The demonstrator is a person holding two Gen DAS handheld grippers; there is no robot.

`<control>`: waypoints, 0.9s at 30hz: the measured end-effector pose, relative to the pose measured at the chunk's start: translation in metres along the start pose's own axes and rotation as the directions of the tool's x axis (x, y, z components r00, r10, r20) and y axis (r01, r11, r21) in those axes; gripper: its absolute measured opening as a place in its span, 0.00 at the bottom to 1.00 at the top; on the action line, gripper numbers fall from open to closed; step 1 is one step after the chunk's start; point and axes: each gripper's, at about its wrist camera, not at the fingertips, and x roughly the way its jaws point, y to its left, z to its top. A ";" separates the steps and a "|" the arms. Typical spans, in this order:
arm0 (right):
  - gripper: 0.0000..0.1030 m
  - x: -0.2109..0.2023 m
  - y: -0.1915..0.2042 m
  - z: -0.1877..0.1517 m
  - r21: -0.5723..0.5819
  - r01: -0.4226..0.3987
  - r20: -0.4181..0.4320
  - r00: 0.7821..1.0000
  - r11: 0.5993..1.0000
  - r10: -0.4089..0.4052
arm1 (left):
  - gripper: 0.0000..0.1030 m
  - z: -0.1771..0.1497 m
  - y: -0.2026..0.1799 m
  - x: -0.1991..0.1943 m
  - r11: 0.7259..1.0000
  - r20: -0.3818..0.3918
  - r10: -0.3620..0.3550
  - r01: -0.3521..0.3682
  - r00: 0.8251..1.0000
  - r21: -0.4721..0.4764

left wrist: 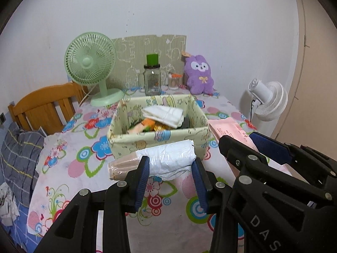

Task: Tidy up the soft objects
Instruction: 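Lift and carry the rolled cloth and pink packet with both tools over the box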

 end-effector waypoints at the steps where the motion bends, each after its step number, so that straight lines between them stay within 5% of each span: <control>1: 0.41 -0.002 0.000 0.002 0.000 -0.001 0.005 1.000 1.000 0.001 | 0.40 0.002 0.000 -0.002 1.000 0.003 0.001 -0.001 1.000 0.001; 27: 0.41 0.006 0.004 0.046 -0.006 -0.009 0.057 0.998 1.000 0.010 | 0.41 0.043 0.012 0.010 1.000 0.055 -0.004 0.004 0.998 0.005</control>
